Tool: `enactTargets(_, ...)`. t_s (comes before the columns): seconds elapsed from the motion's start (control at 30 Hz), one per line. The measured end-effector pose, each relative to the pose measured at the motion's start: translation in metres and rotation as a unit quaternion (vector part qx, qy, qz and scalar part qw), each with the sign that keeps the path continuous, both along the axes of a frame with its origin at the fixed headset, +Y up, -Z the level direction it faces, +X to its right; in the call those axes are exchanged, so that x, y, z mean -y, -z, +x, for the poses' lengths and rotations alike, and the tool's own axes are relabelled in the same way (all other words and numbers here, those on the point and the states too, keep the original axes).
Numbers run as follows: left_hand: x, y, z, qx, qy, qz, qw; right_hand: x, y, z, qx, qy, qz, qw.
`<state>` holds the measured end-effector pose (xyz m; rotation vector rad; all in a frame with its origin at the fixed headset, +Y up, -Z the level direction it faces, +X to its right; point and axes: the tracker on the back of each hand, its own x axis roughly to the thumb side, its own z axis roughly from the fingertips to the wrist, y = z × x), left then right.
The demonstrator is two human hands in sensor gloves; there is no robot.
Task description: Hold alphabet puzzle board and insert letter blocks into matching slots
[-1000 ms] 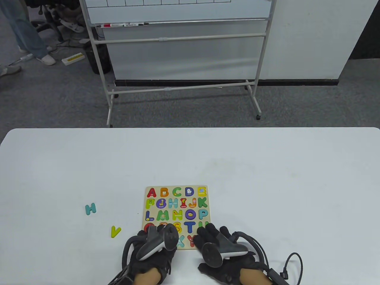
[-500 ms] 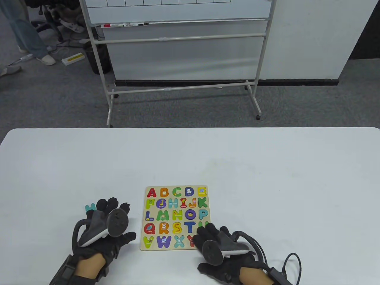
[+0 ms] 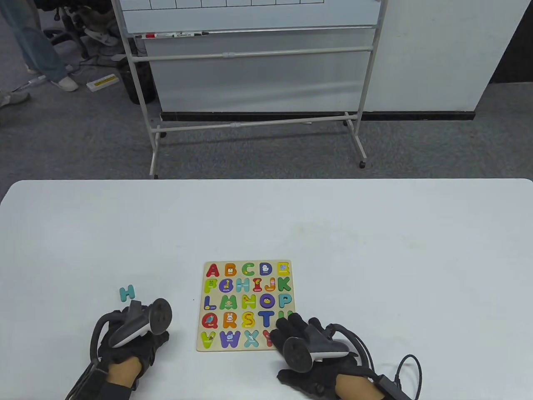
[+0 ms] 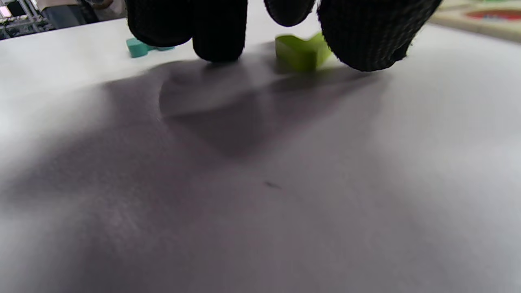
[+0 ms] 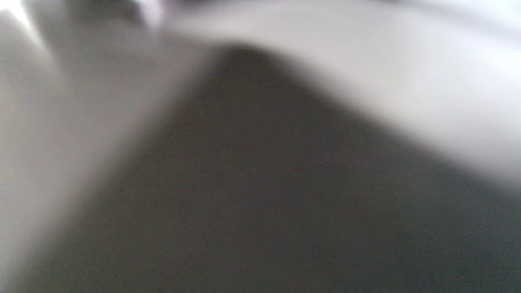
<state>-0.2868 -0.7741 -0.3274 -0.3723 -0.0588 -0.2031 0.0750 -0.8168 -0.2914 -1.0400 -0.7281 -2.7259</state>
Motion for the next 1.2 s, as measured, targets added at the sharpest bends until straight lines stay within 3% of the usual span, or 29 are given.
enactTargets(0.1,0.001,0.002,0.006,0.002,-0.004,0.031,1.000,0.000,0.000,0.000,0.000,0.001,0.000,1.000)
enactTargets(0.3,0.003,0.004,0.011,0.006,-0.009,0.042,0.999,0.000,0.000,0.000,0.000,0.002,0.001,1.000)
enactTargets(0.5,-0.001,0.008,0.027,0.017,0.032,0.079,0.996,0.000,0.000,-0.001,0.000,0.003,0.001,1.000)
enactTargets(0.8,-0.007,0.013,0.043,-0.002,0.078,0.081,0.994,0.000,0.000,-0.001,0.001,0.004,0.001,1.000)
enactTargets(1.0,-0.025,0.007,0.063,-0.020,0.001,0.086,0.996,0.000,0.001,0.000,0.001,0.007,-0.001,1.000)
enactTargets(1.2,-0.029,0.007,0.089,-0.043,-0.065,0.032,0.996,-0.001,0.001,0.000,0.004,0.010,0.001,1.000)
